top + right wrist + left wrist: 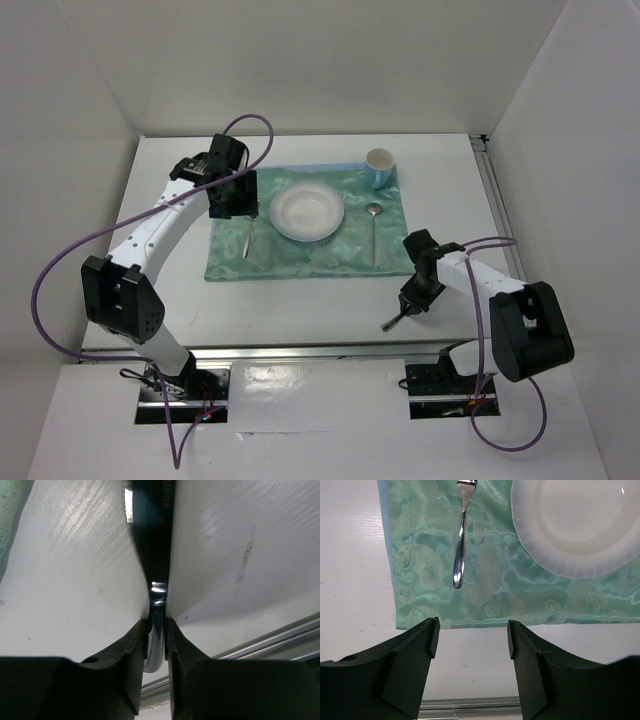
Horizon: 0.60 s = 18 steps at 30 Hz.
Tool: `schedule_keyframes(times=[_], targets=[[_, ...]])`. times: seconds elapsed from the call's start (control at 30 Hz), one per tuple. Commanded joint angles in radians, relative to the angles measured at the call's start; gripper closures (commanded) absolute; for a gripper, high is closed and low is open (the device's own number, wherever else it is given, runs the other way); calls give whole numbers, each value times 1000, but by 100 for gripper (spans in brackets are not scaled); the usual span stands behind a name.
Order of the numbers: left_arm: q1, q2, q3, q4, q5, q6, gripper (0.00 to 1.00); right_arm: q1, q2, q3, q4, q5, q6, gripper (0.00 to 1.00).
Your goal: Set the dinner table for one person
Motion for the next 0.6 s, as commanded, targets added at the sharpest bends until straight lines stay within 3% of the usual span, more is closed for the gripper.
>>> schedule_keyframes(times=[0.0,0.13,0.3,0.57], targets=[[-3,-23,-11,18,12,5,26,11,22,-17,54,143,38,78],[-3,-13,0,27,51,5,26,20,-31,33,32,188,-44,89],[-3,-13,9,27,62,-4,25,51,-45,191,32,185,-225,93],[-3,-13,0,27,52,-4,25,60,177,463,83,182,-582,93]])
